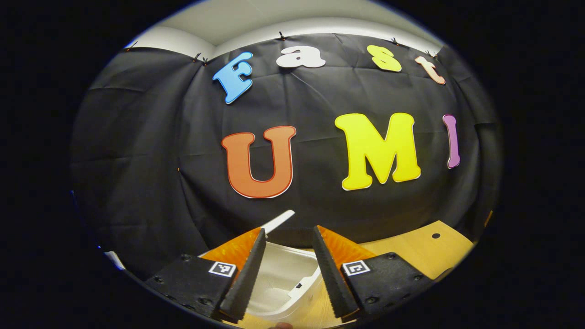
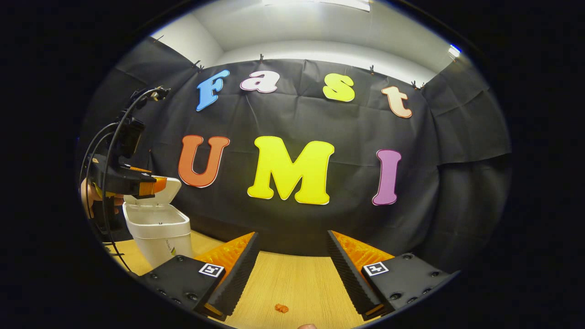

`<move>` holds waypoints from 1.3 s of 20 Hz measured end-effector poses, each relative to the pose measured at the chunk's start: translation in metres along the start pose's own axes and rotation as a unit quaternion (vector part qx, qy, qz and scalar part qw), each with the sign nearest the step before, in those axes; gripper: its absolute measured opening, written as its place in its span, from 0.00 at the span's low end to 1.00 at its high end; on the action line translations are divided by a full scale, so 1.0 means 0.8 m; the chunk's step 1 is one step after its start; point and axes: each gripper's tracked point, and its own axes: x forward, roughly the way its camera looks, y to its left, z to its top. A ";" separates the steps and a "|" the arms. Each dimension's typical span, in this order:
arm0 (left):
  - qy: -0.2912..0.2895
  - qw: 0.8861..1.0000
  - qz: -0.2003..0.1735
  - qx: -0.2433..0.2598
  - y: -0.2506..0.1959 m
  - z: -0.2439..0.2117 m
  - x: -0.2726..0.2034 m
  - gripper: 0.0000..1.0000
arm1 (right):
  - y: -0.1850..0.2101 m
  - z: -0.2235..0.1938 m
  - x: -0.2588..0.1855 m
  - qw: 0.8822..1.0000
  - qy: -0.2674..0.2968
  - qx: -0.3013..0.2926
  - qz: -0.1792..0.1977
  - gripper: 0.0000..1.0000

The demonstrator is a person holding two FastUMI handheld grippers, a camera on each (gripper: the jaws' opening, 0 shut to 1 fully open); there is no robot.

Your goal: Press the lid of the desktop garbage bin to open it, pick up the crumpled paper on the desktop and throw it into the bin, then pick up the pop can on the desktop and drop it into the bin, and finally close the garbage bin lid.

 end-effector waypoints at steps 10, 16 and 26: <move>-0.020 1.000 -0.014 -0.020 -0.009 0.014 -0.054 0.98 | 0.002 -0.035 0.010 0.999 0.033 -0.005 -0.003 0.94; -0.029 0.999 -0.022 -0.036 -0.013 0.021 -0.081 0.98 | 0.015 -0.136 0.034 0.991 0.134 -0.015 0.009 0.94; -0.030 0.999 -0.019 -0.033 -0.009 0.024 -0.096 0.98 | 0.020 -0.377 0.062 0.900 0.435 0.008 0.031 0.94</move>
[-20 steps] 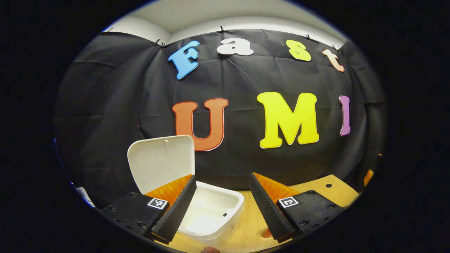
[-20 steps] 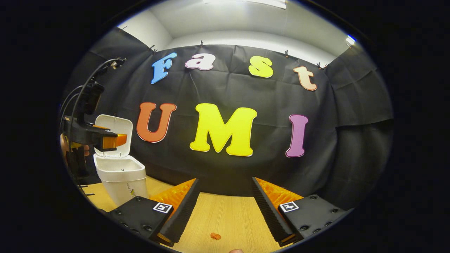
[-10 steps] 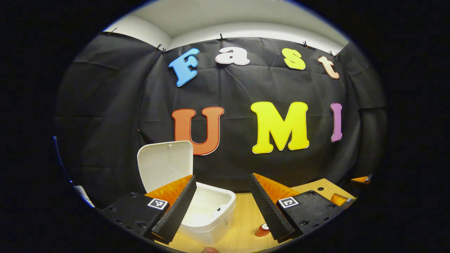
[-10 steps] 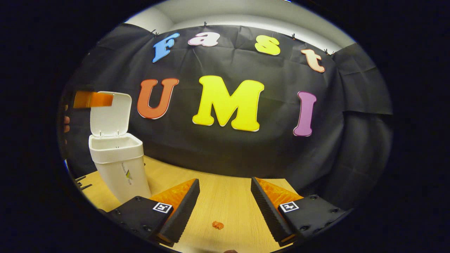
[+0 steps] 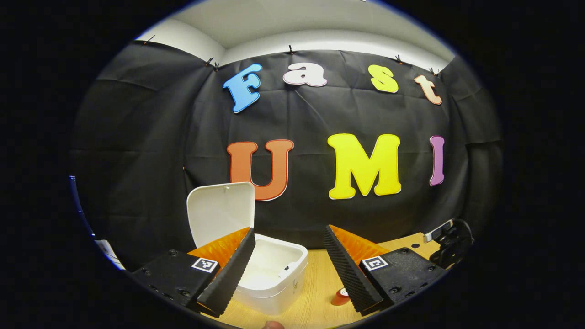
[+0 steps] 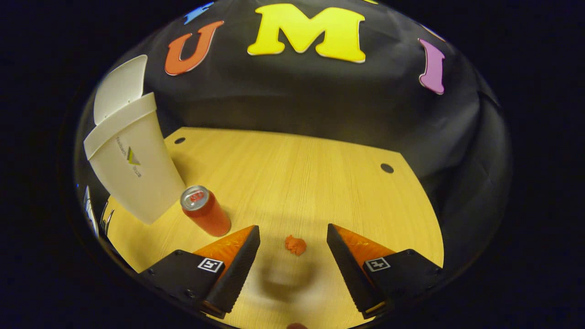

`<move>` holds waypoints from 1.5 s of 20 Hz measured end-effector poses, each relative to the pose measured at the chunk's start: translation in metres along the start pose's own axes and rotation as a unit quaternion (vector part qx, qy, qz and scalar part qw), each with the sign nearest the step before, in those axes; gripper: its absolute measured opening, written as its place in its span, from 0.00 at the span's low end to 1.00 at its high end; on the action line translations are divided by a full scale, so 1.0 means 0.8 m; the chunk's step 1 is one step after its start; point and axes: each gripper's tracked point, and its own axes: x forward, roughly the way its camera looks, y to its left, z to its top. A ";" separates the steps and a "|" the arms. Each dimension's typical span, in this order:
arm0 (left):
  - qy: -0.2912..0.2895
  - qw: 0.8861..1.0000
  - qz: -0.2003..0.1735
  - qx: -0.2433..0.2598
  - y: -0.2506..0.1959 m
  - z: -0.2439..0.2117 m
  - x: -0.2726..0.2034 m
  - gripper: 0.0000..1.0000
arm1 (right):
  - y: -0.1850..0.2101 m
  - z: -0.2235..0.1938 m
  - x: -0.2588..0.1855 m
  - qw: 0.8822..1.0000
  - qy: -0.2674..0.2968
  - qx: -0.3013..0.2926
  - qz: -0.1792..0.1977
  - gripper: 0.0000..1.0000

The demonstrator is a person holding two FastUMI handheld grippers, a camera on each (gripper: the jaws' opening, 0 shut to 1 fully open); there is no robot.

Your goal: Press the lid of the desktop garbage bin to open it, pick up the crumpled paper on the desktop and throw it into the bin, then pick up the pop can on the desktop and drop it into the bin, and finally close the garbage bin lid.

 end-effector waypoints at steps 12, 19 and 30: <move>0.001 1.000 -0.011 -0.001 -0.018 0.003 0.004 0.98 | -0.001 -0.050 0.082 0.991 0.130 0.016 -0.001 0.94; 0.011 1.000 -0.007 -0.003 -0.012 -0.004 0.004 1.00 | -0.008 -0.070 0.100 0.986 0.167 0.024 -0.006 0.91; 0.029 1.000 -0.004 -0.012 -0.010 -0.018 0.002 0.99 | -0.017 -0.068 0.094 0.986 0.162 0.043 -0.004 0.19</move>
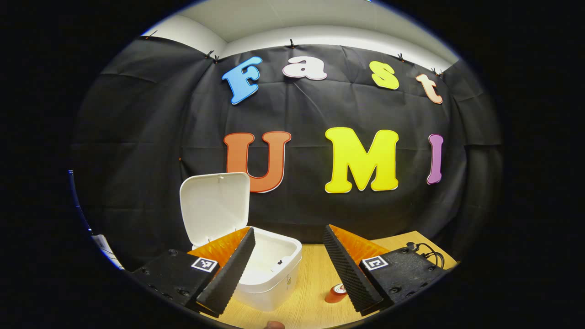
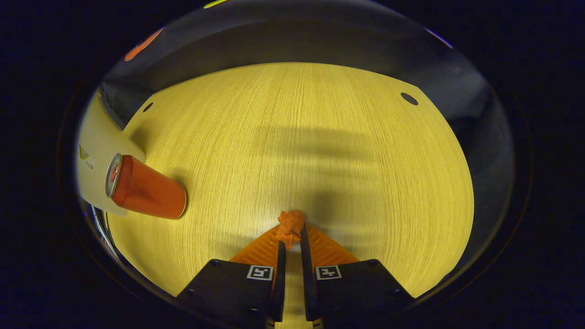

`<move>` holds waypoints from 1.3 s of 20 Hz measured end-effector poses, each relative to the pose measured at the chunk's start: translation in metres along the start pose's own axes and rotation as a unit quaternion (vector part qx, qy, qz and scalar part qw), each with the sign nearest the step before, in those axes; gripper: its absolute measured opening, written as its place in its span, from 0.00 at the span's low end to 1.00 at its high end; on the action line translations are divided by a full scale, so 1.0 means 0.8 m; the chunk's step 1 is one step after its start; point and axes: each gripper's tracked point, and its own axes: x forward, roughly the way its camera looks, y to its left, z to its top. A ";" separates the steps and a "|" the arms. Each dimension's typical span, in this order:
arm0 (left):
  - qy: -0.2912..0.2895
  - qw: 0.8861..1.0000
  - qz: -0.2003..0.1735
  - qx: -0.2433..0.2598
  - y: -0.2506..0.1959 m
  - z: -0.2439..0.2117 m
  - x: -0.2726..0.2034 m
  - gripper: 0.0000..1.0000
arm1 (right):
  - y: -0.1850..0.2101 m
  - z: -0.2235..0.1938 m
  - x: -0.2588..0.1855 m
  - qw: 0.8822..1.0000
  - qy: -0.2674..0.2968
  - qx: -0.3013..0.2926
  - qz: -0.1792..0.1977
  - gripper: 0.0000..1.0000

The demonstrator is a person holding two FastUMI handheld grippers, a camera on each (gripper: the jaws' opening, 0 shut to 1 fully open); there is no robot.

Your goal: Press the lid of the desktop garbage bin to open it, pick up the crumpled paper on the desktop and throw it into the bin, then pick up the pop can on the desktop and drop it into the bin, and finally close the garbage bin lid.

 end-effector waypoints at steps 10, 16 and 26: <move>0.007 1.000 0.002 -0.006 0.008 -0.005 -0.004 0.99 | 0.019 0.071 -0.116 0.989 -0.134 -0.008 0.058 0.19; 0.006 1.000 0.006 -0.005 0.020 -0.005 -0.009 0.99 | 0.022 0.115 -0.216 0.969 -0.220 -0.034 0.104 0.19; -0.005 1.000 0.013 -0.005 0.050 0.005 -0.023 0.99 | 0.079 0.219 -0.369 0.910 -0.367 -0.122 0.153 0.18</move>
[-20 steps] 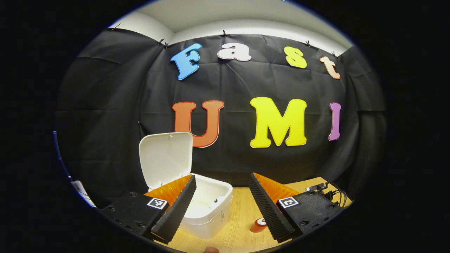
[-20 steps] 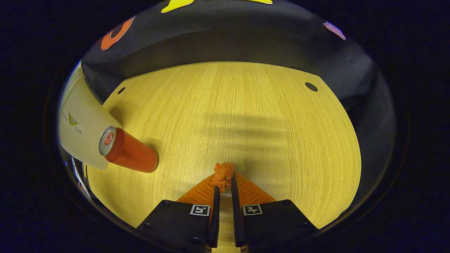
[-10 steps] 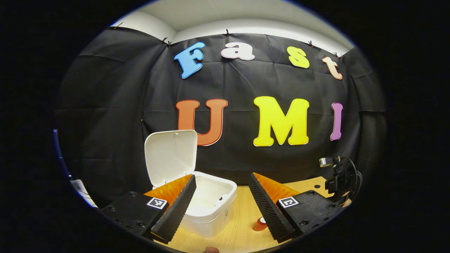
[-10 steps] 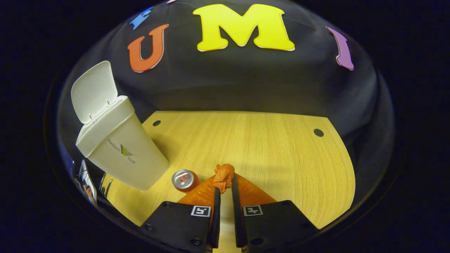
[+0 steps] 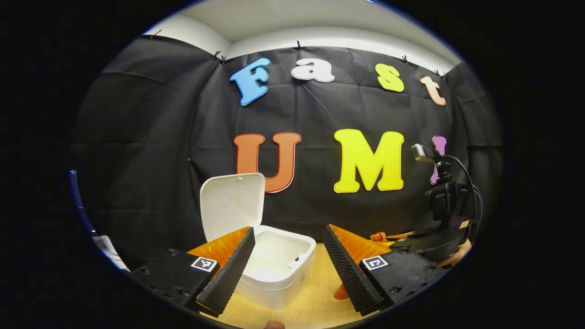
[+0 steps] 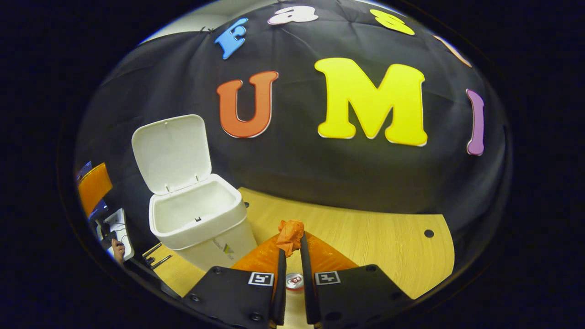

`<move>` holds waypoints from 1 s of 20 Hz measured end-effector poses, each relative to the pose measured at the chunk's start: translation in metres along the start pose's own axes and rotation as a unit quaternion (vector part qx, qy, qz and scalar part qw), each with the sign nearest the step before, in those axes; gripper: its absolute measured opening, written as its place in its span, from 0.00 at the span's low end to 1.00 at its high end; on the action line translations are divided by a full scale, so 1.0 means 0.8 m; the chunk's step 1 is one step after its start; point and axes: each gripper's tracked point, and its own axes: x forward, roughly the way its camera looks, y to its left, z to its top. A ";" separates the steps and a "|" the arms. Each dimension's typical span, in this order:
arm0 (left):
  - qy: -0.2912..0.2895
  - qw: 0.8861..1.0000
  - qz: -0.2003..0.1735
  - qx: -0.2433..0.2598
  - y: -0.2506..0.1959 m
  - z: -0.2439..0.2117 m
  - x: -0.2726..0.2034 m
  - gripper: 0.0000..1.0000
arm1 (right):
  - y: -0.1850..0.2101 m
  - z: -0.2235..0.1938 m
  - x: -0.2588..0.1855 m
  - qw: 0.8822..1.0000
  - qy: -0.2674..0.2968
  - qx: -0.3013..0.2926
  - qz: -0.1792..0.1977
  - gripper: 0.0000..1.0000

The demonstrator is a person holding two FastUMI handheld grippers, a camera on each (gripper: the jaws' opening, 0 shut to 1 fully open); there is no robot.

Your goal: Press the lid of the desktop garbage bin to open it, pick up the crumpled paper on the desktop and throw it into the bin, then pick up the pop can on the desktop and drop it into the bin, and finally close the garbage bin lid.

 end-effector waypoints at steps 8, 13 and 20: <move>-0.002 1.000 0.024 0.003 0.044 0.001 -0.005 0.99 | 0.106 0.060 0.025 0.995 -0.062 -0.035 0.075 0.18; -0.002 0.999 0.035 -0.001 0.066 0.001 -0.008 0.99 | 0.176 0.075 0.039 0.987 -0.077 -0.057 0.128 0.19; -0.003 0.999 0.047 0.000 0.088 0.000 -0.009 0.99 | 0.237 0.052 0.068 0.981 -0.038 -0.071 0.175 0.28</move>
